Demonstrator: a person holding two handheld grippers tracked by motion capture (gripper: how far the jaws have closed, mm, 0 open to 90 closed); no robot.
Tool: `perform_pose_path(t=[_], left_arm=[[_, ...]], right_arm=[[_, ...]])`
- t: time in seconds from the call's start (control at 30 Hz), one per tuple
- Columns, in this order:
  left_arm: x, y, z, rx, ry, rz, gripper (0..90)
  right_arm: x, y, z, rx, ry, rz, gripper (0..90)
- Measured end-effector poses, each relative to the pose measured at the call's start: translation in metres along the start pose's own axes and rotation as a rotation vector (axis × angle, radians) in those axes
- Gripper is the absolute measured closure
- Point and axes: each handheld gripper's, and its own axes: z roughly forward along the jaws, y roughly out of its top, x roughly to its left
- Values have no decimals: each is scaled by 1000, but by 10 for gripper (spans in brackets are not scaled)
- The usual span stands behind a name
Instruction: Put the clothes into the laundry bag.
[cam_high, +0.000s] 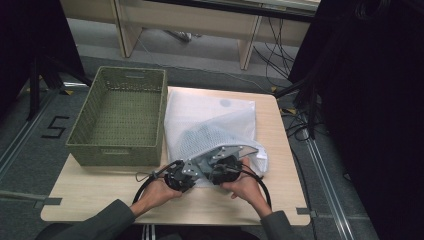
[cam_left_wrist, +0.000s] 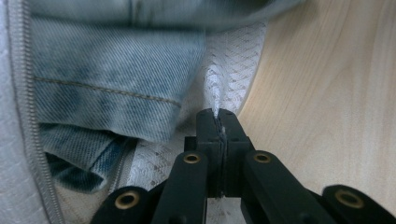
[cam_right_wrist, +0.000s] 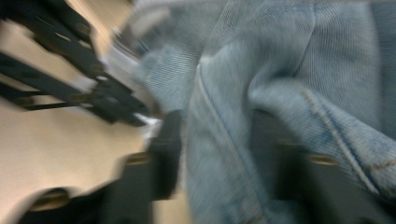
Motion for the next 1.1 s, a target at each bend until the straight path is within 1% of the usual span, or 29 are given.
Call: perform_pose_path(t=[0.03, 0.07, 0.1, 0.13, 0.17, 0.2, 0.27, 0.3, 0.33, 0.37, 0.4, 0.43, 0.47, 0.5, 0.53, 0.57, 0.6, 0.7, 0.73, 0.77, 0.8, 0.83, 0.87, 0.9, 0.93, 0.97, 1.03, 1.07, 1.1], left_arm=[[0, 0, 0, 2, 2, 2, 883], [0, 0, 0, 1, 0, 1, 883], [0, 0, 0, 5, -1, 8, 883], [1, 0, -1, 2, 6, 19, 883], [0, 0, -1, 1, 7, 16, 883], [0, 0, -1, -3, 18, 11, 884], [-1, 0, 0, -15, 13, 2, 884], [0, 0, 0, -3, 11, 16, 884], [0, -1, 0, -2, 11, 20, 884], [0, -1, -1, -1, 12, 25, 884], [-1, 0, -1, -2, 14, 28, 884], [-2, -1, -1, -2, 11, 15, 884], [-1, -1, -1, -2, 10, 20, 884], [0, -1, 0, -8, 10, 19, 884], [-1, -1, 0, -19, 3, -6, 884], [-1, -1, 0, -21, 4, -11, 883], [-1, -1, 0, -17, 6, 0, 883], [-1, -1, 0, -13, 8, 6, 880], [-1, -1, -1, -6, 7, 13, 880], [-2, -1, 1, -29, 9, -11, 880], [-2, -1, 1, -27, 10, -13, 879], [0, -1, -1, 3, 6, 25, 878], [0, -1, -1, 3, 5, 25, 877], [-1, -1, -1, -7, 4, 12, 877], [0, -1, -1, -9, 1, 9, 876], [0, -1, -1, -6, 1, 11, 877], [0, -1, -1, -3, -2, 10, 875], [1, 0, -1, 2, -5, 11, 874], [0, -1, 0, -12, -4, -7, 873]], right_arm=[[1, 3, 6, 32, -23, -22, 759], [-1, 4, 18, 6, -64, -81, 806], [0, 7, 22, 36, -75, -70, 831], [4, 12, 24, 41, -57, -3, 859], [3, 14, 28, 16, -98, -45, 872], [2, 17, 30, 9, -133, -59, 894], [-5, 21, 31, -5, -172, -75, 899], [-9, 23, 34, -29, -181, -57, 899], [-14, 25, 34, -33, -163, -54, 900], [-18, 26, 35, -59, -180, -28, 900], [-24, 28, 36, -83, -204, -20, 900], [-30, 29, 34, -94, -219, 1, 900], [-33, 30, 33, -96, -211, 28, 900], [-38, 30, 31, -111, -194, 33, 892], [-40, 30, 28, -119, -165, 51, 869], [-39, 30, 24, -130, -144, 69, 839], [-38, 30, 19, -134, -126, 57, 793], [-33, 29, -4, -154, -60, 56, 635], [-31, 28, -14, -154, -59, 52, 592], [-30, 25, -22, -168, -58, 44, 552], [-29, 22, -30, -181, -55, 42, 520], [-26, 18, -40, -163, -49, 66, 499], [-27, 12, -49, -153, -67, 42, 477], [-25, 7, -54, -133, -84, 58, 465], [-26, 1, -59, -108, -106, 54, 457], [-28, -6, -62, -95, -127, 64, 445], [-33, -18, -65, -82, -138, 97, 423], [-35, -24, -60, -101, -141, 118, 399], [-35, -27, -58, -59, -113, 144, 390]])
